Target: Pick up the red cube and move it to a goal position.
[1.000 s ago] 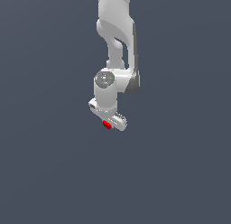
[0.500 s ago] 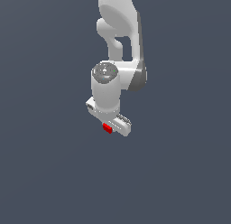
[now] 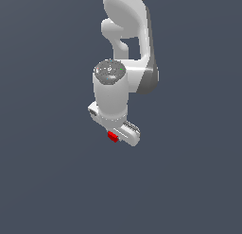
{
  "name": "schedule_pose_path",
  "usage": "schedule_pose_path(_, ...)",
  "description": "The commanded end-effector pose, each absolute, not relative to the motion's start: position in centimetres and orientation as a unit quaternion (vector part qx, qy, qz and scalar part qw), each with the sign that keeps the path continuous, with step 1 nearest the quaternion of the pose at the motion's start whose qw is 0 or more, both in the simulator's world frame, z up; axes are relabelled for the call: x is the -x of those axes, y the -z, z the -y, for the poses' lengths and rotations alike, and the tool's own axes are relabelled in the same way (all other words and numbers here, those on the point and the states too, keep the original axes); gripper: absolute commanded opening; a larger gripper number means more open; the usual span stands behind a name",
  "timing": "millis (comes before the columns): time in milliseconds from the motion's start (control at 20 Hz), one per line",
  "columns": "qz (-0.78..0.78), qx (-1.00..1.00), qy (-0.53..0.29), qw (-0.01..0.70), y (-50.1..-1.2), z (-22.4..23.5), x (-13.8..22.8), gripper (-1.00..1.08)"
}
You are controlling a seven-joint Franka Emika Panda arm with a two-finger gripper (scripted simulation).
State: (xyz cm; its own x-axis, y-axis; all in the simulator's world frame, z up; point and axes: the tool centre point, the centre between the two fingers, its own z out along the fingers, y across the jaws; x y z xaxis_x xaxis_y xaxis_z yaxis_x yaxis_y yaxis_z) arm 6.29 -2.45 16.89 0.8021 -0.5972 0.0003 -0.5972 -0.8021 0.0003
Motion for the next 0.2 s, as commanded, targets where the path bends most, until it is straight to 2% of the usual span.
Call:
schedule_pose_path(0,0.315,-0.949,0.000,0.000,-17.18,2.42,-6.60,-1.00)
schedule_pose_path(150,0.315,-0.949,0.000,0.000,-17.24,2.41,-6.70,-1.00)
